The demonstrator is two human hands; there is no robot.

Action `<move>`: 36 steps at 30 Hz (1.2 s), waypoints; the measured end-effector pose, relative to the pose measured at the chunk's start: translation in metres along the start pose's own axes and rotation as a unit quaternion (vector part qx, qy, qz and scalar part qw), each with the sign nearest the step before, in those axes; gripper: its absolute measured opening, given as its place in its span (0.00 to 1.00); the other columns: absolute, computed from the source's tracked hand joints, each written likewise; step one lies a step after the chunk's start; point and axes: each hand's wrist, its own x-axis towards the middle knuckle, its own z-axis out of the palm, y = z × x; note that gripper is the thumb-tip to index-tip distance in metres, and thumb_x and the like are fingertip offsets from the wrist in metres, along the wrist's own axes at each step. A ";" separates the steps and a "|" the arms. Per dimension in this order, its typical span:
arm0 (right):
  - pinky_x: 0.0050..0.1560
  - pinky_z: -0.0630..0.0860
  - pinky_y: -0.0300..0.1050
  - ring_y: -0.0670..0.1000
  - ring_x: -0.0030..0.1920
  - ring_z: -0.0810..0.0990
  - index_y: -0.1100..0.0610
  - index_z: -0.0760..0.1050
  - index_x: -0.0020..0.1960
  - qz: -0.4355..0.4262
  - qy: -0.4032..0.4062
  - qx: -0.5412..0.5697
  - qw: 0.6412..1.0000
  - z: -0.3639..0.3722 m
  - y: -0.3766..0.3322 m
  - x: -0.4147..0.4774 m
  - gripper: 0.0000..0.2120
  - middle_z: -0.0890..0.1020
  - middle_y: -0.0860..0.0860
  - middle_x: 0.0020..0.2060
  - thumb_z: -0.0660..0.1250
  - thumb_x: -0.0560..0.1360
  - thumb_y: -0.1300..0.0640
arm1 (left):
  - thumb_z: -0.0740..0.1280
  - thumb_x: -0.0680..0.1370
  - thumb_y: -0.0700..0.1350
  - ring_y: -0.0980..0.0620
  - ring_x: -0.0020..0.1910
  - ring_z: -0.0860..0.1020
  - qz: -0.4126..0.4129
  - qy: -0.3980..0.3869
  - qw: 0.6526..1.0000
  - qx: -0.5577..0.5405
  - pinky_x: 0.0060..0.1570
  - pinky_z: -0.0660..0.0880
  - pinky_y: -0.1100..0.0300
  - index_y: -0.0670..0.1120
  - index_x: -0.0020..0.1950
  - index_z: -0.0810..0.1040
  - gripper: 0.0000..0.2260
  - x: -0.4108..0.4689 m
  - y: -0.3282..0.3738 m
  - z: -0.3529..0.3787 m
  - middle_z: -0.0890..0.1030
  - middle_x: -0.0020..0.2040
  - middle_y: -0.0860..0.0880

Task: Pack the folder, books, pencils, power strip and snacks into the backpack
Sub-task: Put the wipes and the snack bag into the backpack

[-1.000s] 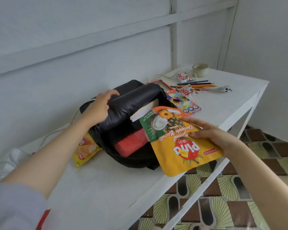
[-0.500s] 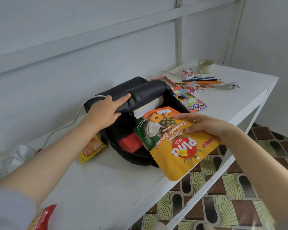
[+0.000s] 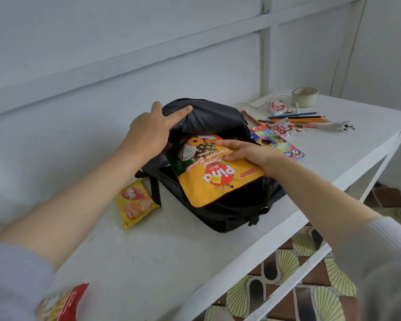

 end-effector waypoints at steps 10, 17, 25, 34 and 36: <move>0.54 0.72 0.41 0.52 0.58 0.76 0.49 0.71 0.67 -0.084 0.092 -0.280 0.952 0.044 -0.015 0.068 0.23 0.72 0.51 0.65 0.70 0.73 0.49 | 0.60 0.80 0.47 0.48 0.33 0.66 -0.007 -0.055 0.998 0.007 0.32 0.62 0.57 0.62 0.74 0.56 0.25 0.011 -0.012 -0.009 0.62 0.42 0.45; 0.62 0.71 0.56 0.60 0.65 0.71 0.47 0.62 0.72 -0.170 0.166 -0.459 0.856 0.061 -0.006 0.040 0.32 0.72 0.57 0.66 0.54 0.74 0.32 | 0.59 0.79 0.55 0.46 0.33 0.65 -0.014 -0.037 0.999 0.024 0.32 0.63 0.56 0.59 0.73 0.58 0.23 0.016 -0.006 -0.004 0.62 0.42 0.44; 0.72 0.40 0.63 0.60 0.76 0.41 0.35 0.47 0.74 -0.209 -0.007 -0.559 0.802 0.052 0.007 0.037 0.29 0.48 0.50 0.77 0.55 0.76 0.36 | 0.61 0.79 0.48 0.46 0.28 0.64 -0.004 0.005 1.000 0.020 0.27 0.61 0.56 0.57 0.72 0.63 0.21 0.016 -0.005 -0.001 0.62 0.40 0.43; 0.70 0.50 0.63 0.62 0.75 0.51 0.42 0.59 0.73 -0.225 0.128 -0.501 0.826 0.072 0.004 0.074 0.22 0.61 0.51 0.74 0.52 0.80 0.42 | 0.63 0.79 0.47 0.45 0.25 0.65 -0.015 0.014 0.999 0.024 0.25 0.64 0.57 0.57 0.71 0.65 0.22 0.015 -0.003 -0.003 0.63 0.38 0.44; 0.70 0.49 0.64 0.63 0.75 0.50 0.41 0.57 0.74 -0.218 0.139 -0.497 0.829 0.078 0.007 0.074 0.23 0.60 0.52 0.75 0.52 0.80 0.42 | 0.63 0.78 0.47 0.45 0.25 0.66 -0.020 0.014 0.999 0.027 0.24 0.64 0.57 0.57 0.71 0.65 0.22 0.015 -0.002 -0.003 0.63 0.38 0.44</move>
